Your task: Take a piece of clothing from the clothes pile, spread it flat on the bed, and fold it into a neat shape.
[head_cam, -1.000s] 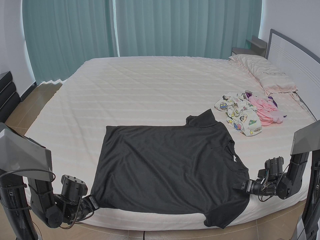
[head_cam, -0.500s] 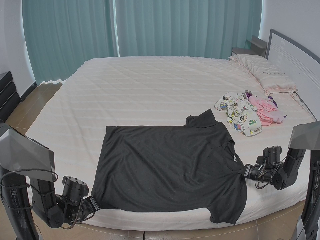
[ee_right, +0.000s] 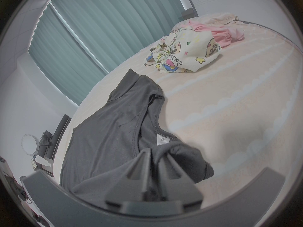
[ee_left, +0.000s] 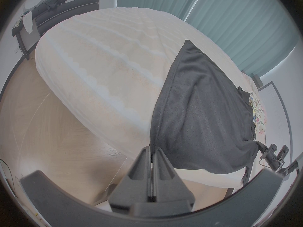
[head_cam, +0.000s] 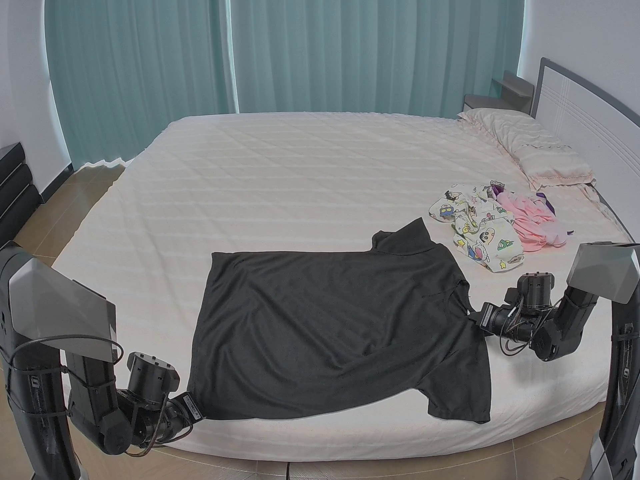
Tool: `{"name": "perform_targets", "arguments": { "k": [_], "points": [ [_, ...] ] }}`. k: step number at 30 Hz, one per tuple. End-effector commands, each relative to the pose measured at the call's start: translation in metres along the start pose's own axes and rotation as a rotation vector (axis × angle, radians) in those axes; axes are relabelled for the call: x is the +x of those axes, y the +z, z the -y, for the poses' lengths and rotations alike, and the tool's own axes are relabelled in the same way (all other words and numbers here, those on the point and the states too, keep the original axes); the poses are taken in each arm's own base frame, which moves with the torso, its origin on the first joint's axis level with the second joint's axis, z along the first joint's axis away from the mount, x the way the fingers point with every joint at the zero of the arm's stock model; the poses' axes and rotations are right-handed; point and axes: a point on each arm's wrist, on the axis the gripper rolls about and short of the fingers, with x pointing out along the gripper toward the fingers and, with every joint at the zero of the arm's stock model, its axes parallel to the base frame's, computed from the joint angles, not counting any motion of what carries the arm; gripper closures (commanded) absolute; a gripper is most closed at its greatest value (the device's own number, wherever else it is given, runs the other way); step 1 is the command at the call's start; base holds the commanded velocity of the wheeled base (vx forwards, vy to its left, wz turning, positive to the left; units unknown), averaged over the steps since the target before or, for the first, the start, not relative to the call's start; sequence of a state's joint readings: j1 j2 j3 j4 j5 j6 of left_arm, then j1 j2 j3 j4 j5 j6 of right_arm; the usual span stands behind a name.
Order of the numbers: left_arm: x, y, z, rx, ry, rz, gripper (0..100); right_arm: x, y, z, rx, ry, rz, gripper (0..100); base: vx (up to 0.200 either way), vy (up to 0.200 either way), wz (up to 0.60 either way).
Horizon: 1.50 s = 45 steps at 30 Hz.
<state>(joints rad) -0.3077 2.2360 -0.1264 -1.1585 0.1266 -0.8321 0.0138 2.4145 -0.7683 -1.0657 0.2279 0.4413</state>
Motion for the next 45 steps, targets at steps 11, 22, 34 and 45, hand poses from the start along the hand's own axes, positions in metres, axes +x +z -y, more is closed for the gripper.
{"name": "perform_targets", "arguments": {
  "k": [11, 22, 34, 45],
  "points": [
    [0.003, 0.002, -0.002, -0.021, -0.022, -0.015, 100, -0.017, 0.009, 0.038, 0.084, -0.088, 0.022, 0, 0.0, 0.0, 0.0],
    [0.003, 0.001, -0.003, -0.021, -0.021, -0.019, 100, -0.089, -0.039, 0.021, 0.164, 0.002, -0.197, 0, 0.0, 0.0, 0.0],
    [0.004, 0.001, -0.003, -0.02, -0.021, -0.019, 100, -0.114, -0.092, 0.015, 0.116, 0.006, -0.315, 0, 0.0, 0.0, 0.0],
    [0.004, 0.001, -0.003, -0.02, -0.021, -0.019, 100, -0.122, -0.109, 0.017, 0.092, -0.028, -0.317, 0, 0.0, 0.0, 0.0]
  ]
}}
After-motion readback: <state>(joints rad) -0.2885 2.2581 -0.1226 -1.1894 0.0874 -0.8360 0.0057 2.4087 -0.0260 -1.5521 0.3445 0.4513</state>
